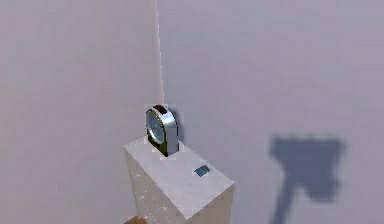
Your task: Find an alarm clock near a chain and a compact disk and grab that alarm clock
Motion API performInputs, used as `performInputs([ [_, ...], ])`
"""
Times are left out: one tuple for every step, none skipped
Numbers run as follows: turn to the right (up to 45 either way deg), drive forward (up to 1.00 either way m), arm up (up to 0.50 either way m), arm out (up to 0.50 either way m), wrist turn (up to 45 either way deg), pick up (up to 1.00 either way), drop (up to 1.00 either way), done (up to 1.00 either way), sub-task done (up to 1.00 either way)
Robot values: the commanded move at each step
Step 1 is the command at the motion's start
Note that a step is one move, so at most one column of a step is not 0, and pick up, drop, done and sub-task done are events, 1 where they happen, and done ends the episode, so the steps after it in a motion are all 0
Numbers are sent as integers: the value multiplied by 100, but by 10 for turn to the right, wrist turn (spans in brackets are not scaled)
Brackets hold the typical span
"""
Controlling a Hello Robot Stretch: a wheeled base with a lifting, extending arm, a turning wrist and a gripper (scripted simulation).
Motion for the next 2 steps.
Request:
performInputs([
  [-390, 0, 0, 0, 0, 0, 0, 0, 0],
  [450, 0, 0, 0, 0, 0, 0, 0, 0],
])
